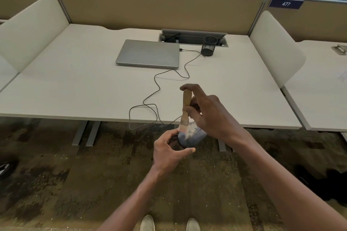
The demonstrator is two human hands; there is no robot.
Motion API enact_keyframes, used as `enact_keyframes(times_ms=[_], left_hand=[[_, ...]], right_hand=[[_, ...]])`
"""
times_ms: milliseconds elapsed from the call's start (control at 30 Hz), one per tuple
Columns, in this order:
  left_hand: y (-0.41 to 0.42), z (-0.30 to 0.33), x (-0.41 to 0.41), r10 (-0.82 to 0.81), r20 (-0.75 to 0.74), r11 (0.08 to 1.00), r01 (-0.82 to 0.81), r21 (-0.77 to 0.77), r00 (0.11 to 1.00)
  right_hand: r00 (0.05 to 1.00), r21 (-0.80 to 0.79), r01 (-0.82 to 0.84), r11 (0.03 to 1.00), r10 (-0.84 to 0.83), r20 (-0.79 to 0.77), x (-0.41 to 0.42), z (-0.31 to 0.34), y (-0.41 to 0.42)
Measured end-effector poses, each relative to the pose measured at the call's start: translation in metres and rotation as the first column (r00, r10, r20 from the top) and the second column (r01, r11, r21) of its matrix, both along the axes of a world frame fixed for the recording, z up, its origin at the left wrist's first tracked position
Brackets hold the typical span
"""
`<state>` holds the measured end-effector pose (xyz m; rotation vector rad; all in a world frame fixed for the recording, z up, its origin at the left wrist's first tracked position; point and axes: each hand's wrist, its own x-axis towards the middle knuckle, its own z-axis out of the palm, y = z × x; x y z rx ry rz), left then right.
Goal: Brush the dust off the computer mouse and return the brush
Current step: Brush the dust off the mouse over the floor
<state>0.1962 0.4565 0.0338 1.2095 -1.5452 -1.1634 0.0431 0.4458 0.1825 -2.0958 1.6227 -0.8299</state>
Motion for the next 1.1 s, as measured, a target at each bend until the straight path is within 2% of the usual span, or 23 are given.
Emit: enact_keyframes(times_ms=[267,433,600,900,1100], left_hand=[[-0.002,0.003,-0.003,-0.017,-0.014,1.0,0.018,0.011,1.0],[-0.001,0.002,-0.003,-0.013,-0.032,1.0,0.013,0.01,0.999],[0.0,0.0,0.0,-0.009,-0.023,1.0,0.009,0.017,1.0],[-0.001,0.001,0.0,-0.013,-0.069,0.999,0.016,0.051,0.998],[0.002,0.001,0.002,-0.029,-0.074,0.999,0.032,0.037,0.997]], right_hand=[[0.998,0.059,-0.058,0.997,0.06,-0.032,0.0,-0.008,0.008],[0.999,-0.01,-0.016,1.0,0.016,-0.036,-0.004,-0.008,0.005],[0.999,-0.063,-0.022,0.998,0.024,0.033,-0.007,-0.004,0.007],[0.997,0.043,-0.079,0.996,0.079,0.002,-0.009,-0.007,0.007],[0.999,-0.03,-0.023,0.999,0.024,0.034,-0.011,-0.006,0.006]])
